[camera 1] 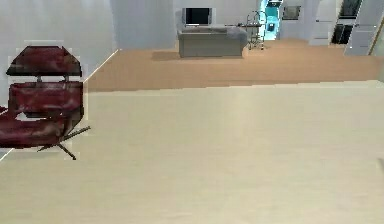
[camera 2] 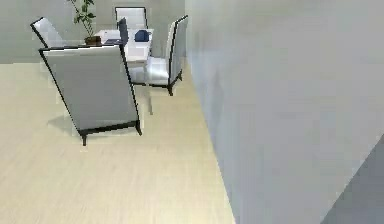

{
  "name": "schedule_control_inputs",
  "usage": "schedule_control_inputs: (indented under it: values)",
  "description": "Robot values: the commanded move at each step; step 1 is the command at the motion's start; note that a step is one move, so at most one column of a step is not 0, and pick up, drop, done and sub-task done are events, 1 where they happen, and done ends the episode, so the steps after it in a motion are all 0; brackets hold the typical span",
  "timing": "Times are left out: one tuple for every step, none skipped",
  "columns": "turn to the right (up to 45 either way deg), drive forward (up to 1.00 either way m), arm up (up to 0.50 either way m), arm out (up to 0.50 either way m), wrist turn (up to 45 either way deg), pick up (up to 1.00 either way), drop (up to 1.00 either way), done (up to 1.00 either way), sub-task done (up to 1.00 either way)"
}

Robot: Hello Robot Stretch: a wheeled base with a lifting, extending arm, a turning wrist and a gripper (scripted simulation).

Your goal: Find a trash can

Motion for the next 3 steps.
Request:
schedule_control_inputs:
  values:
    - [30.0,0.0,0.0,0.0,0.0,0.0,0.0,0.0,0.0]
    - [0.0,1.0,0.0,0.0,0.0,0.0,0.0,0.0,0.0]
    - [0.0,1.0,0.0,0.0,0.0,0.0,0.0,0.0,0.0]
